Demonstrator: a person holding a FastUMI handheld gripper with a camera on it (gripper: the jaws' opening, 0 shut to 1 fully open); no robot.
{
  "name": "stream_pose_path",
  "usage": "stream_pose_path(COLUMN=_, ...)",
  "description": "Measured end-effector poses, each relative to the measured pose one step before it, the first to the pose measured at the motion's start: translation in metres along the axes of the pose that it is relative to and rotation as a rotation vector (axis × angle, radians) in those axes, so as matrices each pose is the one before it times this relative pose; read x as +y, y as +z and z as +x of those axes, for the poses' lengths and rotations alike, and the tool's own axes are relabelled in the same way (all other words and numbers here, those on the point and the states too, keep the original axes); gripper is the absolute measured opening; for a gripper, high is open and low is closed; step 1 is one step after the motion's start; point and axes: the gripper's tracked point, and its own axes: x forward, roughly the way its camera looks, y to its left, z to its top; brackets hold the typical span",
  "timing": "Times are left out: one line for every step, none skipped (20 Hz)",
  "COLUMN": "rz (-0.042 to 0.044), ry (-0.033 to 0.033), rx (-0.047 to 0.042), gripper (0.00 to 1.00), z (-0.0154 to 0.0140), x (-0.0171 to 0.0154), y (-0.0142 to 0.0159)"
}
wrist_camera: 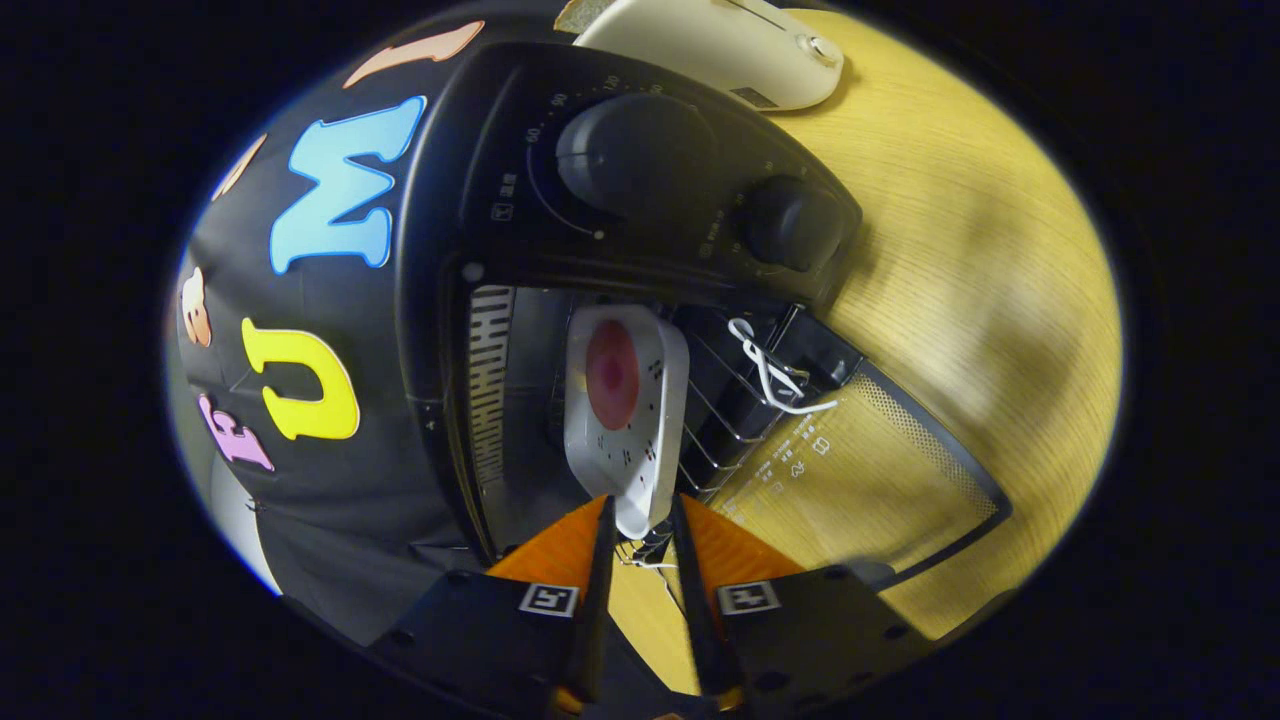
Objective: Open the toaster oven, put the food inside, and close the toaster oven door.
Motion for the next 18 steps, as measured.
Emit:
stream_pose_path(rz=-0.0349, ry=0.00103, rx=0.00611, gripper=0.48, z=-0.00742, x=0.00112, y=-0.00146)
stream_pose_path(rz=-0.04019, ry=0.00039, rx=0.00999, gripper=0.58, z=-0.00865, x=0.00049, y=-0.00276)
stream_pose_path(rz=-0.04782, ry=-0.00225, rx=0.01157, gripper=0.71, z=-0.00861, x=-0.00173, y=-0.00029)
stream_pose_path(rz=-0.05426, ry=-0.01797, rx=0.0047, gripper=0.85, z=-0.00579, x=-0.00425, y=-0.00201)
stream_pose_path(rz=-0.05268, ry=-0.02577, rx=0.00368, gripper=0.98, z=-0.00793, x=-0.00766, y=0.00078)
stream_pose_path(rz=-0.04275, ry=-0.02312, rx=0.00244, gripper=0.98, z=-0.00822, x=-0.00587, y=0.00006)
stream_pose_path(rz=-0.03374, ry=-0.01442, rx=-0.00245, gripper=0.98, z=-0.00981, x=-0.00367, y=0.00153)
stream_pose_path(rz=-0.02961, ry=-0.01326, rx=-0.00834, gripper=0.98, z=-0.01, x=-0.00182, y=0.00035)
stream_pose_path(rz=-0.03148, ry=-0.00824, rx=-0.01425, gripper=0.98, z=-0.00953, x=-0.00144, y=0.00144)
stream_pose_path(rz=-0.03346, ry=-0.00959, rx=-0.01482, gripper=0.98, z=-0.00821, x=-0.00131, y=-0.00088)
stream_pose_path(rz=-0.02957, ry=-0.00909, rx=-0.00797, gripper=0.98, z=-0.00868, x=-0.00198, y=-0.00229)
stream_pose_path(rz=-0.02737, ry=-0.01394, rx=-0.00471, gripper=0.98, z=-0.00834, x=-0.00106, y=-0.00366)
stream_pose_path(rz=-0.0313, ry=-0.0147, rx=-0.00062, gripper=0.98, z=-0.00857, x=-0.00116, y=-0.00424)
stream_pose_path(rz=-0.04116, ry=-0.01937, rx=-0.00041, gripper=0.98, z=-0.00852, x=-0.00029, y=-0.00569)
stream_pose_path(rz=-0.05582, ry=-0.0205, rx=-0.00065, gripper=0.98, z=-0.0086, x=-0.00023, y=-0.0051)
stream_pose_path(rz=-0.06785, ry=-0.01788, rx=0.00296, gripper=0.98, z=-0.00692, x=0.00163, y=-0.00614)
stream_pose_path(rz=-0.07071, ry=-0.02034, rx=0.00065, gripper=0.98, z=-0.00706, x=0.0015, y=-0.00483)
stream_pose_path(rz=-0.05978, ry=-0.01975, rx=-0.00647, gripper=0.98, z=-0.00899, x=0.00277, y=-0.0011)
